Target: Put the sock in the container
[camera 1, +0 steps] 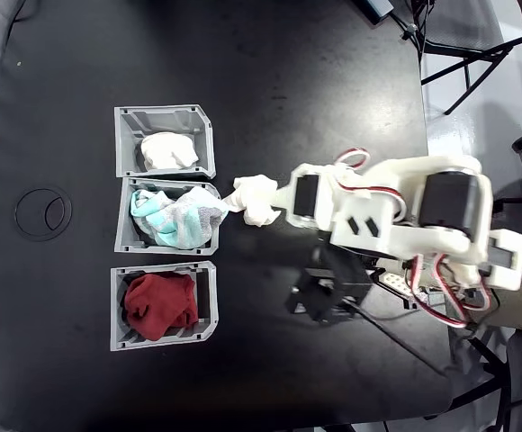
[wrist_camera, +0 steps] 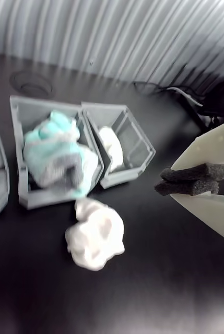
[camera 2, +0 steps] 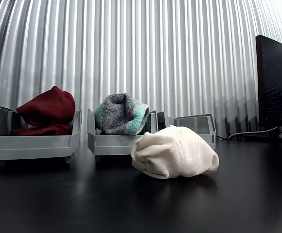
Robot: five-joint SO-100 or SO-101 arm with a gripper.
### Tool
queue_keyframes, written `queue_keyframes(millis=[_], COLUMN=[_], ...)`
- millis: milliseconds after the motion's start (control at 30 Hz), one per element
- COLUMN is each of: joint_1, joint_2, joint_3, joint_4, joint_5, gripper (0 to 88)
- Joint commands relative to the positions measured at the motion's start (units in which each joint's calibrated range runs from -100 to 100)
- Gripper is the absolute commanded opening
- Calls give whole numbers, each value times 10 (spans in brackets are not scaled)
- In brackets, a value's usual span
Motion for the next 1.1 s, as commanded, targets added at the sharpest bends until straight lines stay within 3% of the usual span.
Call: queue_keyframes(millis=[0, 400, 1067], joint_1=[-5, -30, -32], joint_2=[-110, -356, -785], joint_3=[132, 436, 1034], joint_4=[16, -48, -481], joint_5=[15, 30, 31], gripper=[13, 13, 14])
